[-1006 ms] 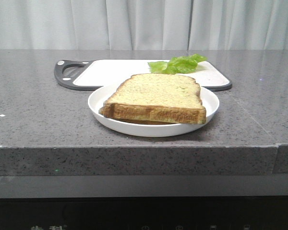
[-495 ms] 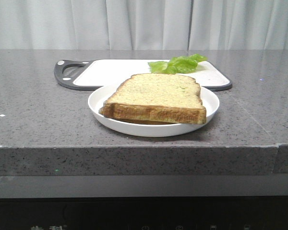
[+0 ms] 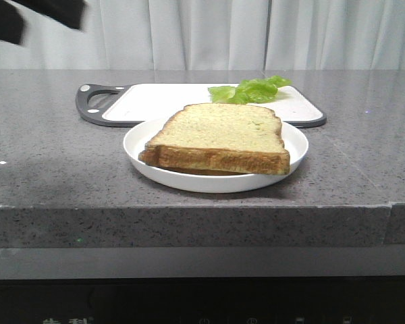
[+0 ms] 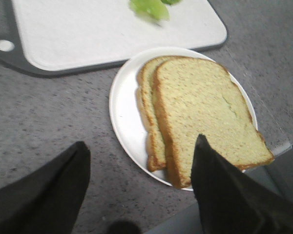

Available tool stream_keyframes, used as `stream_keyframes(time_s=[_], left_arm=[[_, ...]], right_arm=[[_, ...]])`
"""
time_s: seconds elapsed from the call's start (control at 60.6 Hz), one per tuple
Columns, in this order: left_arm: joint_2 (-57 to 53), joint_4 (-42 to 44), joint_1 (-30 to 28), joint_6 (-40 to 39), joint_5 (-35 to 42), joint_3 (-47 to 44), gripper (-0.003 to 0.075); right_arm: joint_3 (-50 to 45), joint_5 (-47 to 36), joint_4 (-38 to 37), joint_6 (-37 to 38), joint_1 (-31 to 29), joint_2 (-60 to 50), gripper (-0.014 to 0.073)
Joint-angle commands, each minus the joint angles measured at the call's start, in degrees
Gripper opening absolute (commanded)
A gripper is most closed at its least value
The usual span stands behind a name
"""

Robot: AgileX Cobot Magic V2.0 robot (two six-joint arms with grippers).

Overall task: Left arm grabs bread, right arm adds lettuce
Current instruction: 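Lower the left gripper onto the top bread slice and close it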

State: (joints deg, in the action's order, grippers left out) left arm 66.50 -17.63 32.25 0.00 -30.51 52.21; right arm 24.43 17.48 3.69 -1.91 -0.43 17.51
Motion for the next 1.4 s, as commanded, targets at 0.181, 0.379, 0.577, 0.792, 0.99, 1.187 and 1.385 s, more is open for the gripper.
stream_keyframes(time_s=[0.181,0.379,0.577,0.792,0.99,1.187,1.385], left_arm=[[14.09,-5.50,1.82,1.41,-6.88,14.24,0.0428],[20.85,-11.04,1.82,6.40,-11.70,20.33,0.0428],[24.79,-11.97,1.82,6.90,-13.13,22.50,0.0428],[27.28,-13.02,1.82,7.02,-13.00,22.63,0.0428],[28.21,-12.89,1.82,7.02,-12.92,22.63,0.0428],[28.21,-12.80,1.70,7.02,-13.16,22.63,0.0236],[28.21,-12.80,1.70,7.02,-13.25,22.63,-0.0018]], right_arm=[[1.97,-4.95,-0.48,-0.17,-0.34,0.99,0.0477],[1.97,-4.95,-0.48,-0.17,-0.34,0.99,0.0477],[1.97,-4.95,-0.48,-0.17,-0.34,0.99,0.0477],[1.97,-4.95,-0.48,-0.17,-0.34,0.99,0.0477],[1.97,-4.95,-0.48,-0.17,-0.34,0.99,0.0477],[1.97,-4.95,-0.48,-0.17,-0.34,0.99,0.0477],[1.97,-5.01,-0.48,-0.17,-0.34,0.99,0.0477]])
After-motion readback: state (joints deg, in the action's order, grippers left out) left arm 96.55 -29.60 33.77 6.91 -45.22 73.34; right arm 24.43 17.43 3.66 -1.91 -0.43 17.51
